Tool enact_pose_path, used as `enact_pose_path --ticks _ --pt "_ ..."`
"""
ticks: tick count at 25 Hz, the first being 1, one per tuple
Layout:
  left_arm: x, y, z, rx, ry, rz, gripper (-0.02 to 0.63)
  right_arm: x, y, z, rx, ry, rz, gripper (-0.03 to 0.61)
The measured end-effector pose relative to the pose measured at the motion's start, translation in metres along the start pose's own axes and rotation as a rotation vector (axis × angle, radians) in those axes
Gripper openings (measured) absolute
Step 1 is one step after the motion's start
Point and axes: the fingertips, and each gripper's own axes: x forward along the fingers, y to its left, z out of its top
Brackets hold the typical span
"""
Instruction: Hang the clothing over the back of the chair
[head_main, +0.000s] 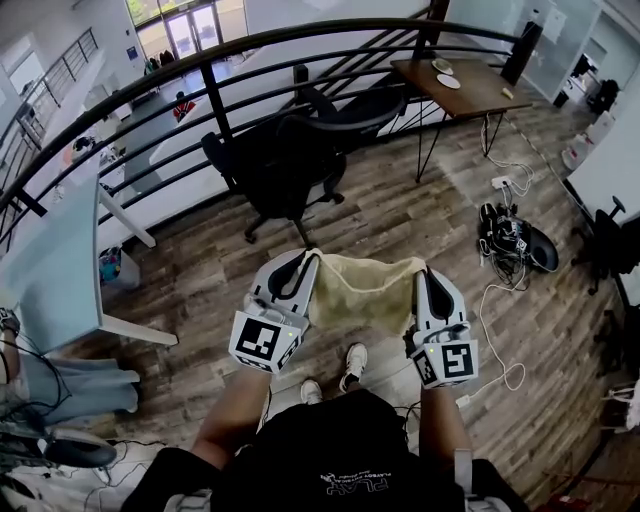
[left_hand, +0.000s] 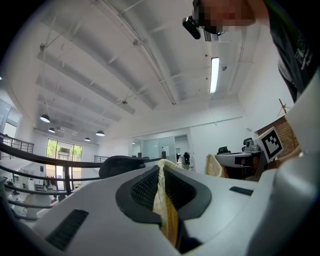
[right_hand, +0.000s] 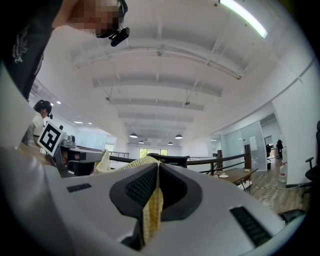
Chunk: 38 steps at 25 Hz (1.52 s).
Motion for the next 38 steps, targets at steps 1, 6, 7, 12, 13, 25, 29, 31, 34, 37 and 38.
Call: enact_pose_path --ticks 1,6,7,12,13,25,29,31,34,37,38 --pt "0.007 0.001 0.001 0.000 0.001 0.003 0.032 0.005 -0.005 0.001 -0.001 -0.003 0.004 0.025" --pt "0.041 0.009 -0.004 0.012 -0.001 0.027 0.032 0.034 -0.032 0.000 -0.010 -0.014 0.028 0.025" --pt "0.047 0.010 -0.004 0.013 -0.001 0.030 0.032 0.038 -0.038 0.000 -0.012 -0.017 0.031 0.025" --pt "0.078 0.017 -0.005 0.020 -0.001 0.054 0.032 0.066 -0.065 -0.003 -0.010 -0.024 0.048 0.025" --pt "0.084 0.019 -0.006 0.024 -0.001 0.060 0.032 0.071 -0.070 -0.005 -0.011 -0.025 0.053 0.025" --pt "0.136 0.035 -0.014 0.043 0.010 0.147 0.032 0.126 -0.107 -0.012 -0.015 -0.052 0.164 0.025" --pt "0.147 0.038 -0.017 0.046 0.017 0.178 0.032 0.140 -0.118 -0.011 0.015 -0.059 0.189 0.025" --pt "0.149 0.040 -0.014 0.058 0.017 0.201 0.032 0.145 -0.119 -0.008 0.031 -0.066 0.206 0.025" --pt "0.153 0.046 -0.010 0.071 0.012 0.229 0.032 0.155 -0.122 -0.002 0.028 -0.084 0.225 0.025" --pt "0.159 0.052 -0.006 0.072 -0.002 0.250 0.032 0.164 -0.126 0.001 0.019 -0.097 0.243 0.025" --pt "0.162 0.054 -0.003 0.072 -0.007 0.258 0.032 0.168 -0.128 0.001 0.020 -0.101 0.248 0.025"
